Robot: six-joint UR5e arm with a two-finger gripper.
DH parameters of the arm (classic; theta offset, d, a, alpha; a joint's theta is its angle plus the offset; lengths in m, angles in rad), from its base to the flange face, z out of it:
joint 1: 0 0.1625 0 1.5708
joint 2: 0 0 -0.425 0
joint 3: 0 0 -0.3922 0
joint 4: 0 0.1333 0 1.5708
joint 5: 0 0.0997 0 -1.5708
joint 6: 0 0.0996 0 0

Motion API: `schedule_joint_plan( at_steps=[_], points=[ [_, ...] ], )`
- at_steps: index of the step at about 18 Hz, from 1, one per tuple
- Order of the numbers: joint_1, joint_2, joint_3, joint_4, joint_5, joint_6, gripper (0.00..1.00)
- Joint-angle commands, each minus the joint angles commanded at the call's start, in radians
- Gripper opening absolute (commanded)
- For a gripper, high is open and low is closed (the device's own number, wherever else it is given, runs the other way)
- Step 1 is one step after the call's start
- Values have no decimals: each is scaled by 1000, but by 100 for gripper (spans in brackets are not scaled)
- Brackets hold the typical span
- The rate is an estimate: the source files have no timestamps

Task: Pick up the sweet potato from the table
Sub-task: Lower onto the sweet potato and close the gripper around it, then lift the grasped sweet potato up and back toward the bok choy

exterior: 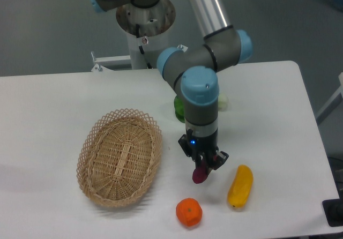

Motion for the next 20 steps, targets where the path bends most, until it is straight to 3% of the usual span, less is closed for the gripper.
schedule_joint_plan(
  at_steps=[2, 8, 13, 20],
  points=[
    [9, 26, 55, -98, 2, 20, 33],
    [112, 81, 132, -261, -75, 112, 33],
    [167, 123, 129, -332, -97, 206, 33],
    [186, 138, 125, -341, -92, 229, 33]
  ],
)
